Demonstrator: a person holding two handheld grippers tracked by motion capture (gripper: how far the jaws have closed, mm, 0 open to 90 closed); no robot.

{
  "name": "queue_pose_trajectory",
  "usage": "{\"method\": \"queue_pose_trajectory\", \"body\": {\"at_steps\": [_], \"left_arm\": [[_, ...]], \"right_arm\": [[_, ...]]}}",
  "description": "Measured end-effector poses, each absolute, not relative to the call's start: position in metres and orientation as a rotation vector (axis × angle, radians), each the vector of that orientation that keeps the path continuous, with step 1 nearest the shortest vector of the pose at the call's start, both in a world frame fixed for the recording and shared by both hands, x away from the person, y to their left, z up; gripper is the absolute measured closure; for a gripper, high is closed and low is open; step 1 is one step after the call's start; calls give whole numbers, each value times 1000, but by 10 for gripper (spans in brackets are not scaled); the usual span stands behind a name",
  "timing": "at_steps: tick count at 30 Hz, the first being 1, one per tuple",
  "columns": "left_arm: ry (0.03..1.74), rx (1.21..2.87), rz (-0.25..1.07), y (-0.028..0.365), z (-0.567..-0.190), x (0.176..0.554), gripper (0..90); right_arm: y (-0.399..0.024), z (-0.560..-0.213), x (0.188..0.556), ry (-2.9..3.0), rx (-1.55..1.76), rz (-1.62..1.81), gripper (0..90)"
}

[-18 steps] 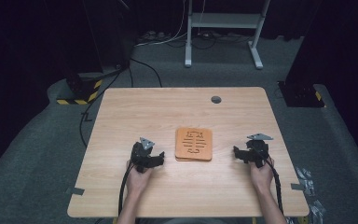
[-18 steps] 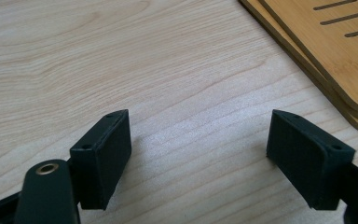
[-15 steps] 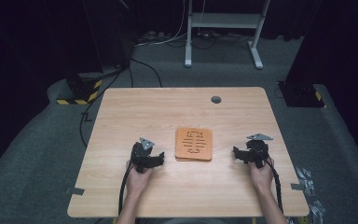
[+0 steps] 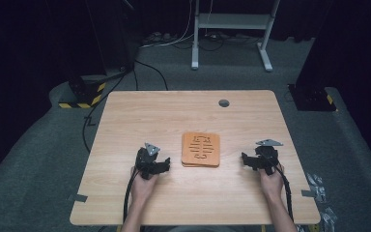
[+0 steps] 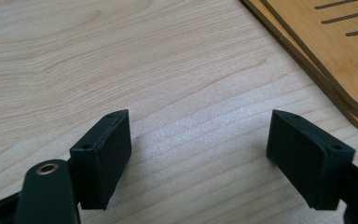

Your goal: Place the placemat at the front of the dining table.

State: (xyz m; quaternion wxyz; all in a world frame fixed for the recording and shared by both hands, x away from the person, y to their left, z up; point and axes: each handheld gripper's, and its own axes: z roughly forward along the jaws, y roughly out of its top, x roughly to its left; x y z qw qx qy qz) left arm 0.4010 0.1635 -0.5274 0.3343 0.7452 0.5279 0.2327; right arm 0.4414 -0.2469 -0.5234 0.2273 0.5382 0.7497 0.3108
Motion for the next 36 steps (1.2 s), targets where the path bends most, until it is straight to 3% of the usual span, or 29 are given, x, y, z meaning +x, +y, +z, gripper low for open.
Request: {"method": "queue_pose_trajectory", "body": {"at_steps": [7,36], "left_arm": [[1398,1939,608,159,-528,399,184],[1336,1933,598,124,-517,408,256]], "right_arm": [[-247,-523,441,2065,1483,857,145],[-246,-523,441,2089,1471,860,147]]}}
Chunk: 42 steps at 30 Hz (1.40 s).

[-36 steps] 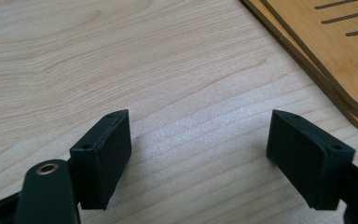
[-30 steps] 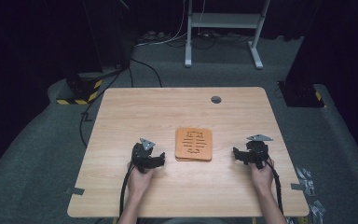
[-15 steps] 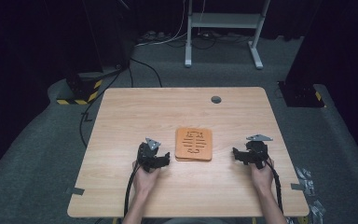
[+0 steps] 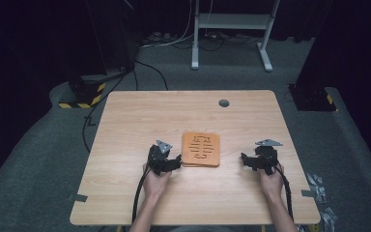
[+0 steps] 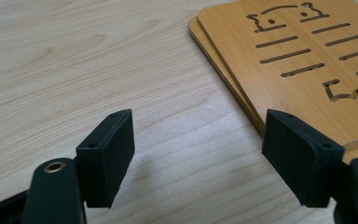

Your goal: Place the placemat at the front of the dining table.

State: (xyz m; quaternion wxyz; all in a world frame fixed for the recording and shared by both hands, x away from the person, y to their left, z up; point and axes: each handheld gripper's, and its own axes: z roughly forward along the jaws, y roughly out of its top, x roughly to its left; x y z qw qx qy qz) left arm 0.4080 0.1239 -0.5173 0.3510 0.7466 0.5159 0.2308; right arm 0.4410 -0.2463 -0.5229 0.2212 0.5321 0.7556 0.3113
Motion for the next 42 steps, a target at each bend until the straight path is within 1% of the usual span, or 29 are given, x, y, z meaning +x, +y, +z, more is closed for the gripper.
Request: {"method": "queue_pose_trajectory", "body": {"at_steps": [9,17,38,42], "left_arm": [[1346,1940,601,117,-519,409,261],[1320,1950,607,112,-519,409,266],[1291,1972,578,98,-519,411,264],[1282,1975,573,93,-518,411,264]], "right_arm": [[-246,-523,441,2089,1471,860,147],[-246,-523,441,2089,1461,866,149],[-245,-523,440,2110,1450,863,145],[-243,-523,439,2122,1400,860,145]]}}
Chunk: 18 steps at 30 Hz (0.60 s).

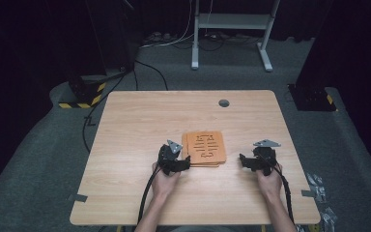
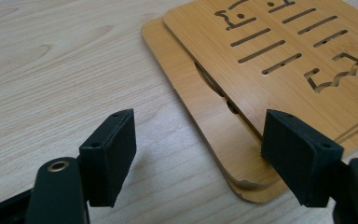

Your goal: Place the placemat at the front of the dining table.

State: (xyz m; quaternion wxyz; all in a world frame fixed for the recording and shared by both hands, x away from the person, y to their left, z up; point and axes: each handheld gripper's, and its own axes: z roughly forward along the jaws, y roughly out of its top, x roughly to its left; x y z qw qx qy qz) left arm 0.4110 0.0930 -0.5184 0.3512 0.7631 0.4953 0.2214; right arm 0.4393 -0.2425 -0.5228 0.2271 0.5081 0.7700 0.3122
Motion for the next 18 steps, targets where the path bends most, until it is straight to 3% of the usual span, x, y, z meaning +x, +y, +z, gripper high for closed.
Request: {"method": "queue_pose_trajectory", "body": {"at_steps": [18], "left_arm": [[1272,1982,536,95,-517,413,289]], "right_arm": [[-215,-515,429,2215,1226,970,183]]}}
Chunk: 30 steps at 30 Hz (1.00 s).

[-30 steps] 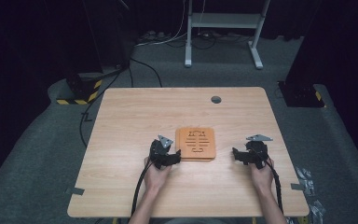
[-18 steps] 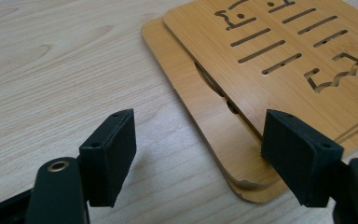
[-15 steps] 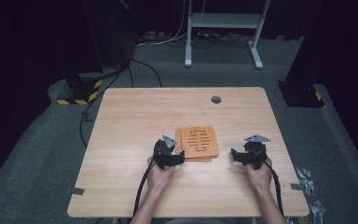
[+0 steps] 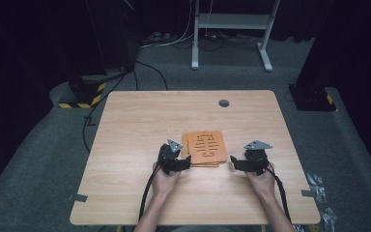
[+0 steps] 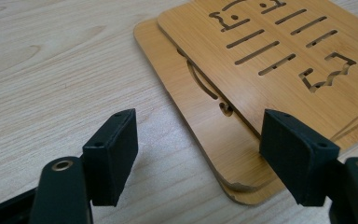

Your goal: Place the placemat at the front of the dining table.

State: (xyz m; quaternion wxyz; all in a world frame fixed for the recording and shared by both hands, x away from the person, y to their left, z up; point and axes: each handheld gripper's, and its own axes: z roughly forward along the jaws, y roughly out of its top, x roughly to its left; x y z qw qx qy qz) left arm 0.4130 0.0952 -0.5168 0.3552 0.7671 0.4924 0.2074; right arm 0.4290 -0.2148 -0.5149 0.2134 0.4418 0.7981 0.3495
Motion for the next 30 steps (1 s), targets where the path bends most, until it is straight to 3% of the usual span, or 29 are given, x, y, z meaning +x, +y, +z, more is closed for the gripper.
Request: {"method": "queue_pose_trajectory", "body": {"at_steps": [10,30], "left_arm": [[1258,1994,540,94,-510,417,313],[1220,1971,462,102,-491,431,423]], "right_arm": [[-190,-513,437,2242,1208,1044,214],[-192,-516,444,2225,1276,1047,247]]}}
